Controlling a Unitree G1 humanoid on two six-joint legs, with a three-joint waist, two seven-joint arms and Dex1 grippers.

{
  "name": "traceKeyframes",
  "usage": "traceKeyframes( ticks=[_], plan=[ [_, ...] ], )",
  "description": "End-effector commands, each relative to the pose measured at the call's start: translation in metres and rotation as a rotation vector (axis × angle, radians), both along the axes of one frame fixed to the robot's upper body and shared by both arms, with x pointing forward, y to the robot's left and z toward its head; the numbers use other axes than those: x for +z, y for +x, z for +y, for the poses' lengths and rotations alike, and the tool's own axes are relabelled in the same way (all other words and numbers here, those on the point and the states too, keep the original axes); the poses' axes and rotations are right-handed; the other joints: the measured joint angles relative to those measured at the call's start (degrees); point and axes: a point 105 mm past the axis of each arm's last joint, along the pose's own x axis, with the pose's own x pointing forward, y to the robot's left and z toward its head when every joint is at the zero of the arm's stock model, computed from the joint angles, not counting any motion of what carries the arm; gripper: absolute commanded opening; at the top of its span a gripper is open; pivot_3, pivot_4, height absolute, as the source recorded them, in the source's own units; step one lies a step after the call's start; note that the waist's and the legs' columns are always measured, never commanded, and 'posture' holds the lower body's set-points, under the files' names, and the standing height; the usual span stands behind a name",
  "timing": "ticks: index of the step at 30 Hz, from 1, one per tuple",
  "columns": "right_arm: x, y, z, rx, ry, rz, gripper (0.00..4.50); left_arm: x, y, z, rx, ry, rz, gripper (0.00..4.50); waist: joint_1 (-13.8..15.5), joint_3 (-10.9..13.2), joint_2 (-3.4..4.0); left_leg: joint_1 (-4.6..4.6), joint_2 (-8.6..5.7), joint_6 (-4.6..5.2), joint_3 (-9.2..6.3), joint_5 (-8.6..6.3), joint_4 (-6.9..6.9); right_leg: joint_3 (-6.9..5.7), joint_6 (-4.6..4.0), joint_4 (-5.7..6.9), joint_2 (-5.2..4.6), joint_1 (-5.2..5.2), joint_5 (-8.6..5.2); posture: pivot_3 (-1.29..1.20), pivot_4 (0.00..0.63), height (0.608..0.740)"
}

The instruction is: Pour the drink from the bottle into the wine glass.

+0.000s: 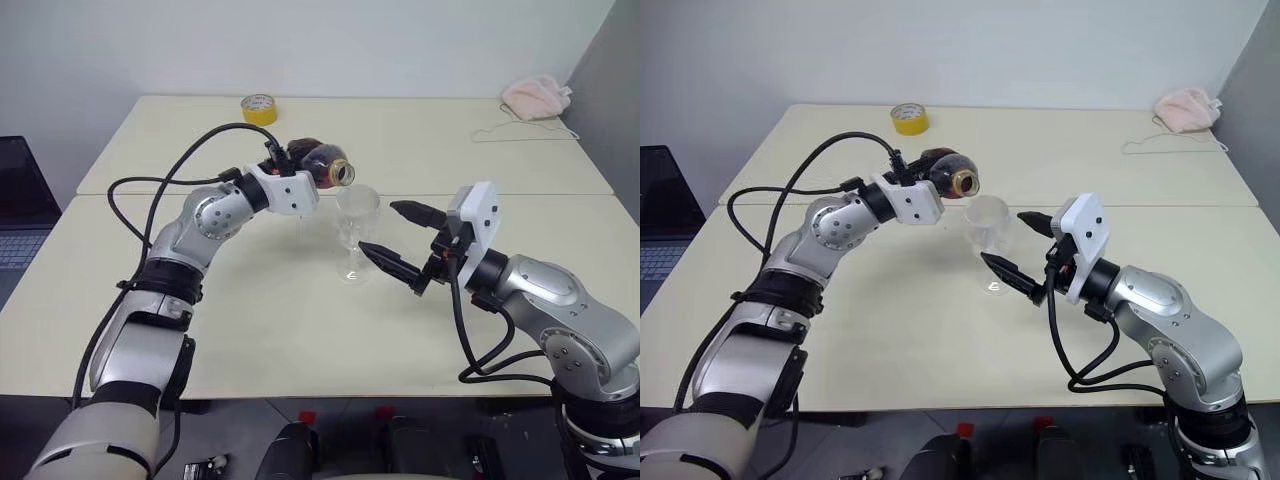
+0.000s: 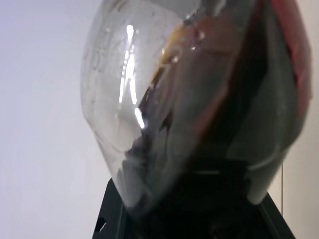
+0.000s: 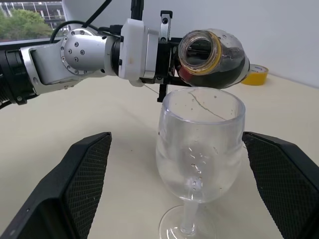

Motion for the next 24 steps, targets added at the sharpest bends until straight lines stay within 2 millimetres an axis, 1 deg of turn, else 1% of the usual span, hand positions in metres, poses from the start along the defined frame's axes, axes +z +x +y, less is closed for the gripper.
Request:
traceKeyframes(
  ticks=[1,11,24],
  plan=[
    [0.0152,-0.0072,0.0014,0.016,0.012,-0.067,4.5,0.0277,-0.0031,-0.0014,-0.018,-0.001,-0.118,0.97,0.0,0.0,0.0,0.0,0.0,0.0,0.0,0.0,0.0,0.0,0.0,0.0,0.0,0.0,0.0,0.0,0.15,0.74],
    [0.0141,-0.0077,0.0027,0.016,0.011,-0.063,4.5,0.0337,-0.0021,-0.0019,-0.015,0.02,-0.178,0.97,0.0,0.0,0.0,-0.02,0.0,0.0,0.0,0.0,0.01,0.0,0.0,0.02,0.0,-0.02,0.0,0.0,0.15,0.74],
    [0.0129,-0.0082,0.0034,0.016,0.007,-0.06,4.5,0.0368,-0.0007,-0.0025,-0.001,0.061,-0.26,0.97,-0.1,0.0,0.0,-0.04,-0.04,0.0,0.01,0.0,0.01,0.01,0.0,0.09,0.0,-0.08,0.0,0.0,0.15,0.74]
  ],
)
